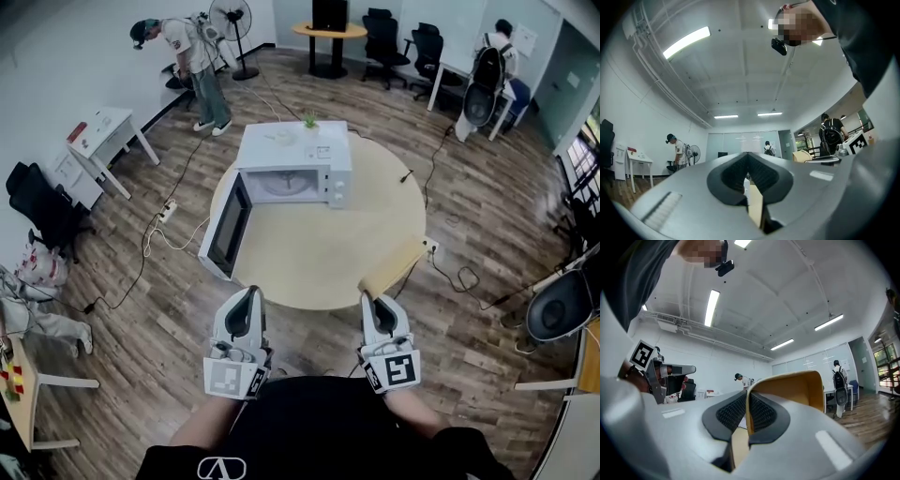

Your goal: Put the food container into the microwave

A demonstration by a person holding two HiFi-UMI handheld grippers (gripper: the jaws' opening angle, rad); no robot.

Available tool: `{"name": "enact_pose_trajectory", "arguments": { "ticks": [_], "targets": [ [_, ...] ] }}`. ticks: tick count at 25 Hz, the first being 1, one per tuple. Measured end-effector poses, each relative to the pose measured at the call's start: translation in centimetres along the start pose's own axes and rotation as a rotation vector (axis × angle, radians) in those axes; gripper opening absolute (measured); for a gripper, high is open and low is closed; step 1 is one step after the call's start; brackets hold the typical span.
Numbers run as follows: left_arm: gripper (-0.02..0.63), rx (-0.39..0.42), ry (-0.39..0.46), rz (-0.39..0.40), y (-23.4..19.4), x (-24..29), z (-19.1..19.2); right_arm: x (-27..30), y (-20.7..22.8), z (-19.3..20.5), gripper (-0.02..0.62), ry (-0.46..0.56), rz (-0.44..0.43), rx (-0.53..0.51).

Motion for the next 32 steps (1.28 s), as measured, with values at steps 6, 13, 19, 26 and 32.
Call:
{"name": "enact_pose_trajectory", "arguments": {
  "ticks": [6, 13, 19, 26, 32],
  "targets": [
    [0.000, 0.011, -0.039, -0.042, 1.7, 0.3, 2.3, -0.5, 1.5, 2.3, 0.023, -0.012, -0.048, 0.045],
    [0.000, 0.036, 0.000, -0.029, 1.2, 1.9, 1.4, 1.8, 2.2, 2.7, 0.023, -0.005, -0.074, 0.061],
    [0.000, 0.025, 0.001, -0.013, -2.6, 4.0, 1.5, 6.2, 1.0, 2.6, 0.023, -0.018, -0.074, 0.041],
    [0.000, -0.026, 0.040, 0.015, -9.7, 9.2, 1.5, 13.4, -0.3, 1.0, 0.023, -0.033, -0.058, -0.034],
    [0.000, -0.019, 0.008, 0.071, -15.5, 13.1, 1.3, 20.1, -1.9, -0.3, 0.023, -0.019, -0.032, -0.069]
  ]
}}
Point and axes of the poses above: the fingertips, and each gripper's own axes: x forward along the fingers, y to its right, z out of its underside, the point moved 8 cm from there along -x, backward along the fingers, and after that the axes turned 13 degrees about -x, right-handed, at the moved point
